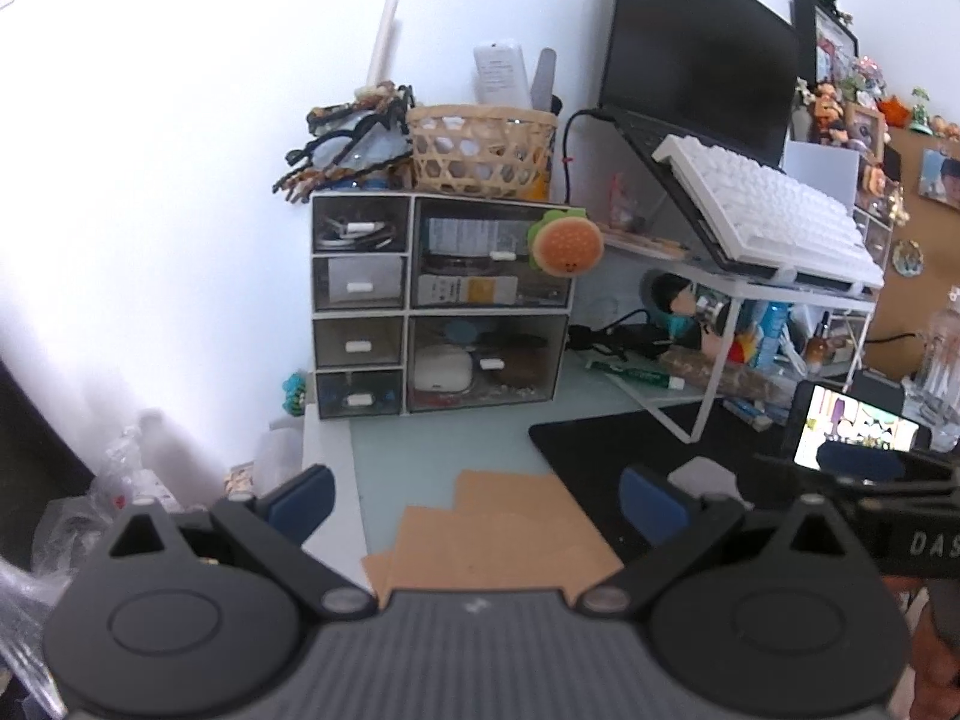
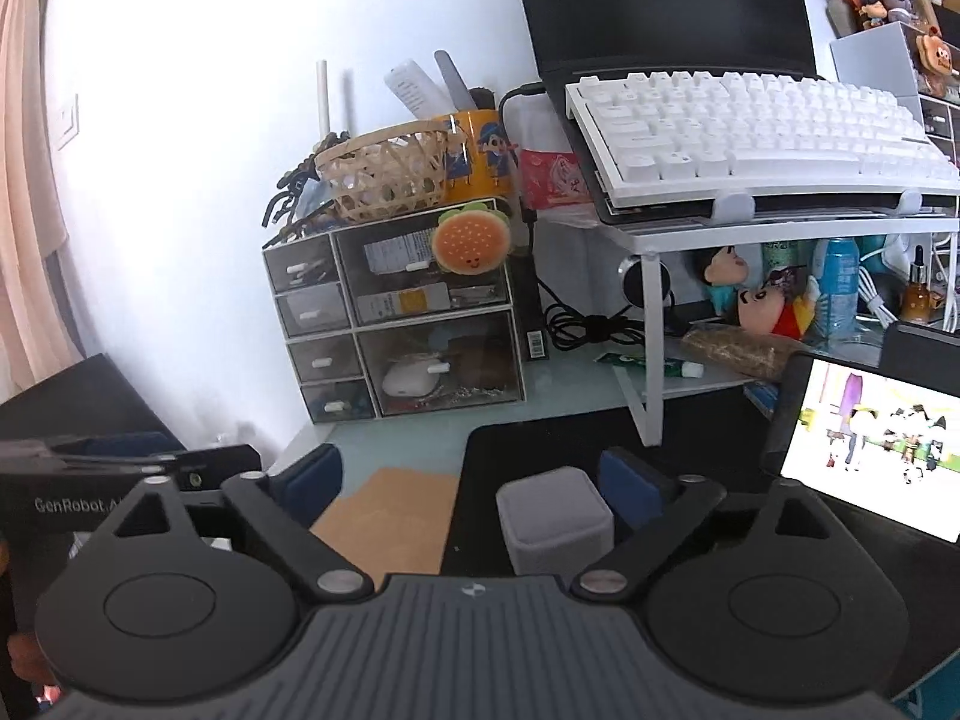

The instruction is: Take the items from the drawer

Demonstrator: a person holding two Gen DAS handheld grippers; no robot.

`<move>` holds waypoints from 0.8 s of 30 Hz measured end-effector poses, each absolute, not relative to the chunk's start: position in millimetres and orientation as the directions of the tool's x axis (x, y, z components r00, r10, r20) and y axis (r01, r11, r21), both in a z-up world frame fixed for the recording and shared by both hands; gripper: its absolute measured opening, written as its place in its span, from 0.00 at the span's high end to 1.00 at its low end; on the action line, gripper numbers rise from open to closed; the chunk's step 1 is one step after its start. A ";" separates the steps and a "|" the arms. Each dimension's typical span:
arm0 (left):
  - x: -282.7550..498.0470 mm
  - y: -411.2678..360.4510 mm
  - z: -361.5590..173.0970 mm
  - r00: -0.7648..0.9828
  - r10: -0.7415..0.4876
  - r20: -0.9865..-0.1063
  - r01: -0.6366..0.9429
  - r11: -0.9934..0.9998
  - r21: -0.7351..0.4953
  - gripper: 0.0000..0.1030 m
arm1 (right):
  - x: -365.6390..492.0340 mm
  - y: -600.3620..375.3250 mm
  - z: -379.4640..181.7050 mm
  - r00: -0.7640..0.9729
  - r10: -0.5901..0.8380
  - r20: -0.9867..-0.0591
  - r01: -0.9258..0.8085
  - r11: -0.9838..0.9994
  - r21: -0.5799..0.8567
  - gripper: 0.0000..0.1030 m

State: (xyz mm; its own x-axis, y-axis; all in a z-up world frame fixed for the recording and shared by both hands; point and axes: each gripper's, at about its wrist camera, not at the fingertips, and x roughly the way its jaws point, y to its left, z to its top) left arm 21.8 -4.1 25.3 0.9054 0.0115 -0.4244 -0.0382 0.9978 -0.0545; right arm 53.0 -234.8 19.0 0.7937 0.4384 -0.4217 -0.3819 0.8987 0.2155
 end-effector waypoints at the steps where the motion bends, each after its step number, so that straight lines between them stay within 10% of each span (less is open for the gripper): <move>1: 19.6 -5.6 25.9 0.904 0.017 -0.427 -0.044 0.998 -0.053 0.00 | 51.0 -236.2 18.7 0.793 0.438 -0.423 -0.385 0.899 0.210 0.03; 24: -15.2 -33.6 25.0 0.875 0.121 -0.468 -0.130 0.991 0.013 0.00 | 23.5 -247.0 17.1 0.785 0.458 -0.417 -0.412 0.889 0.200 0.00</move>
State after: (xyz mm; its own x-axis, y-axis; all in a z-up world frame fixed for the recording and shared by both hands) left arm -15.2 -33.6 25.0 0.8753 0.1208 -0.4683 -0.1301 0.9914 0.0126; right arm 23.5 -247.0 17.1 0.7851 0.4579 -0.4171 -0.4123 0.8889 0.1997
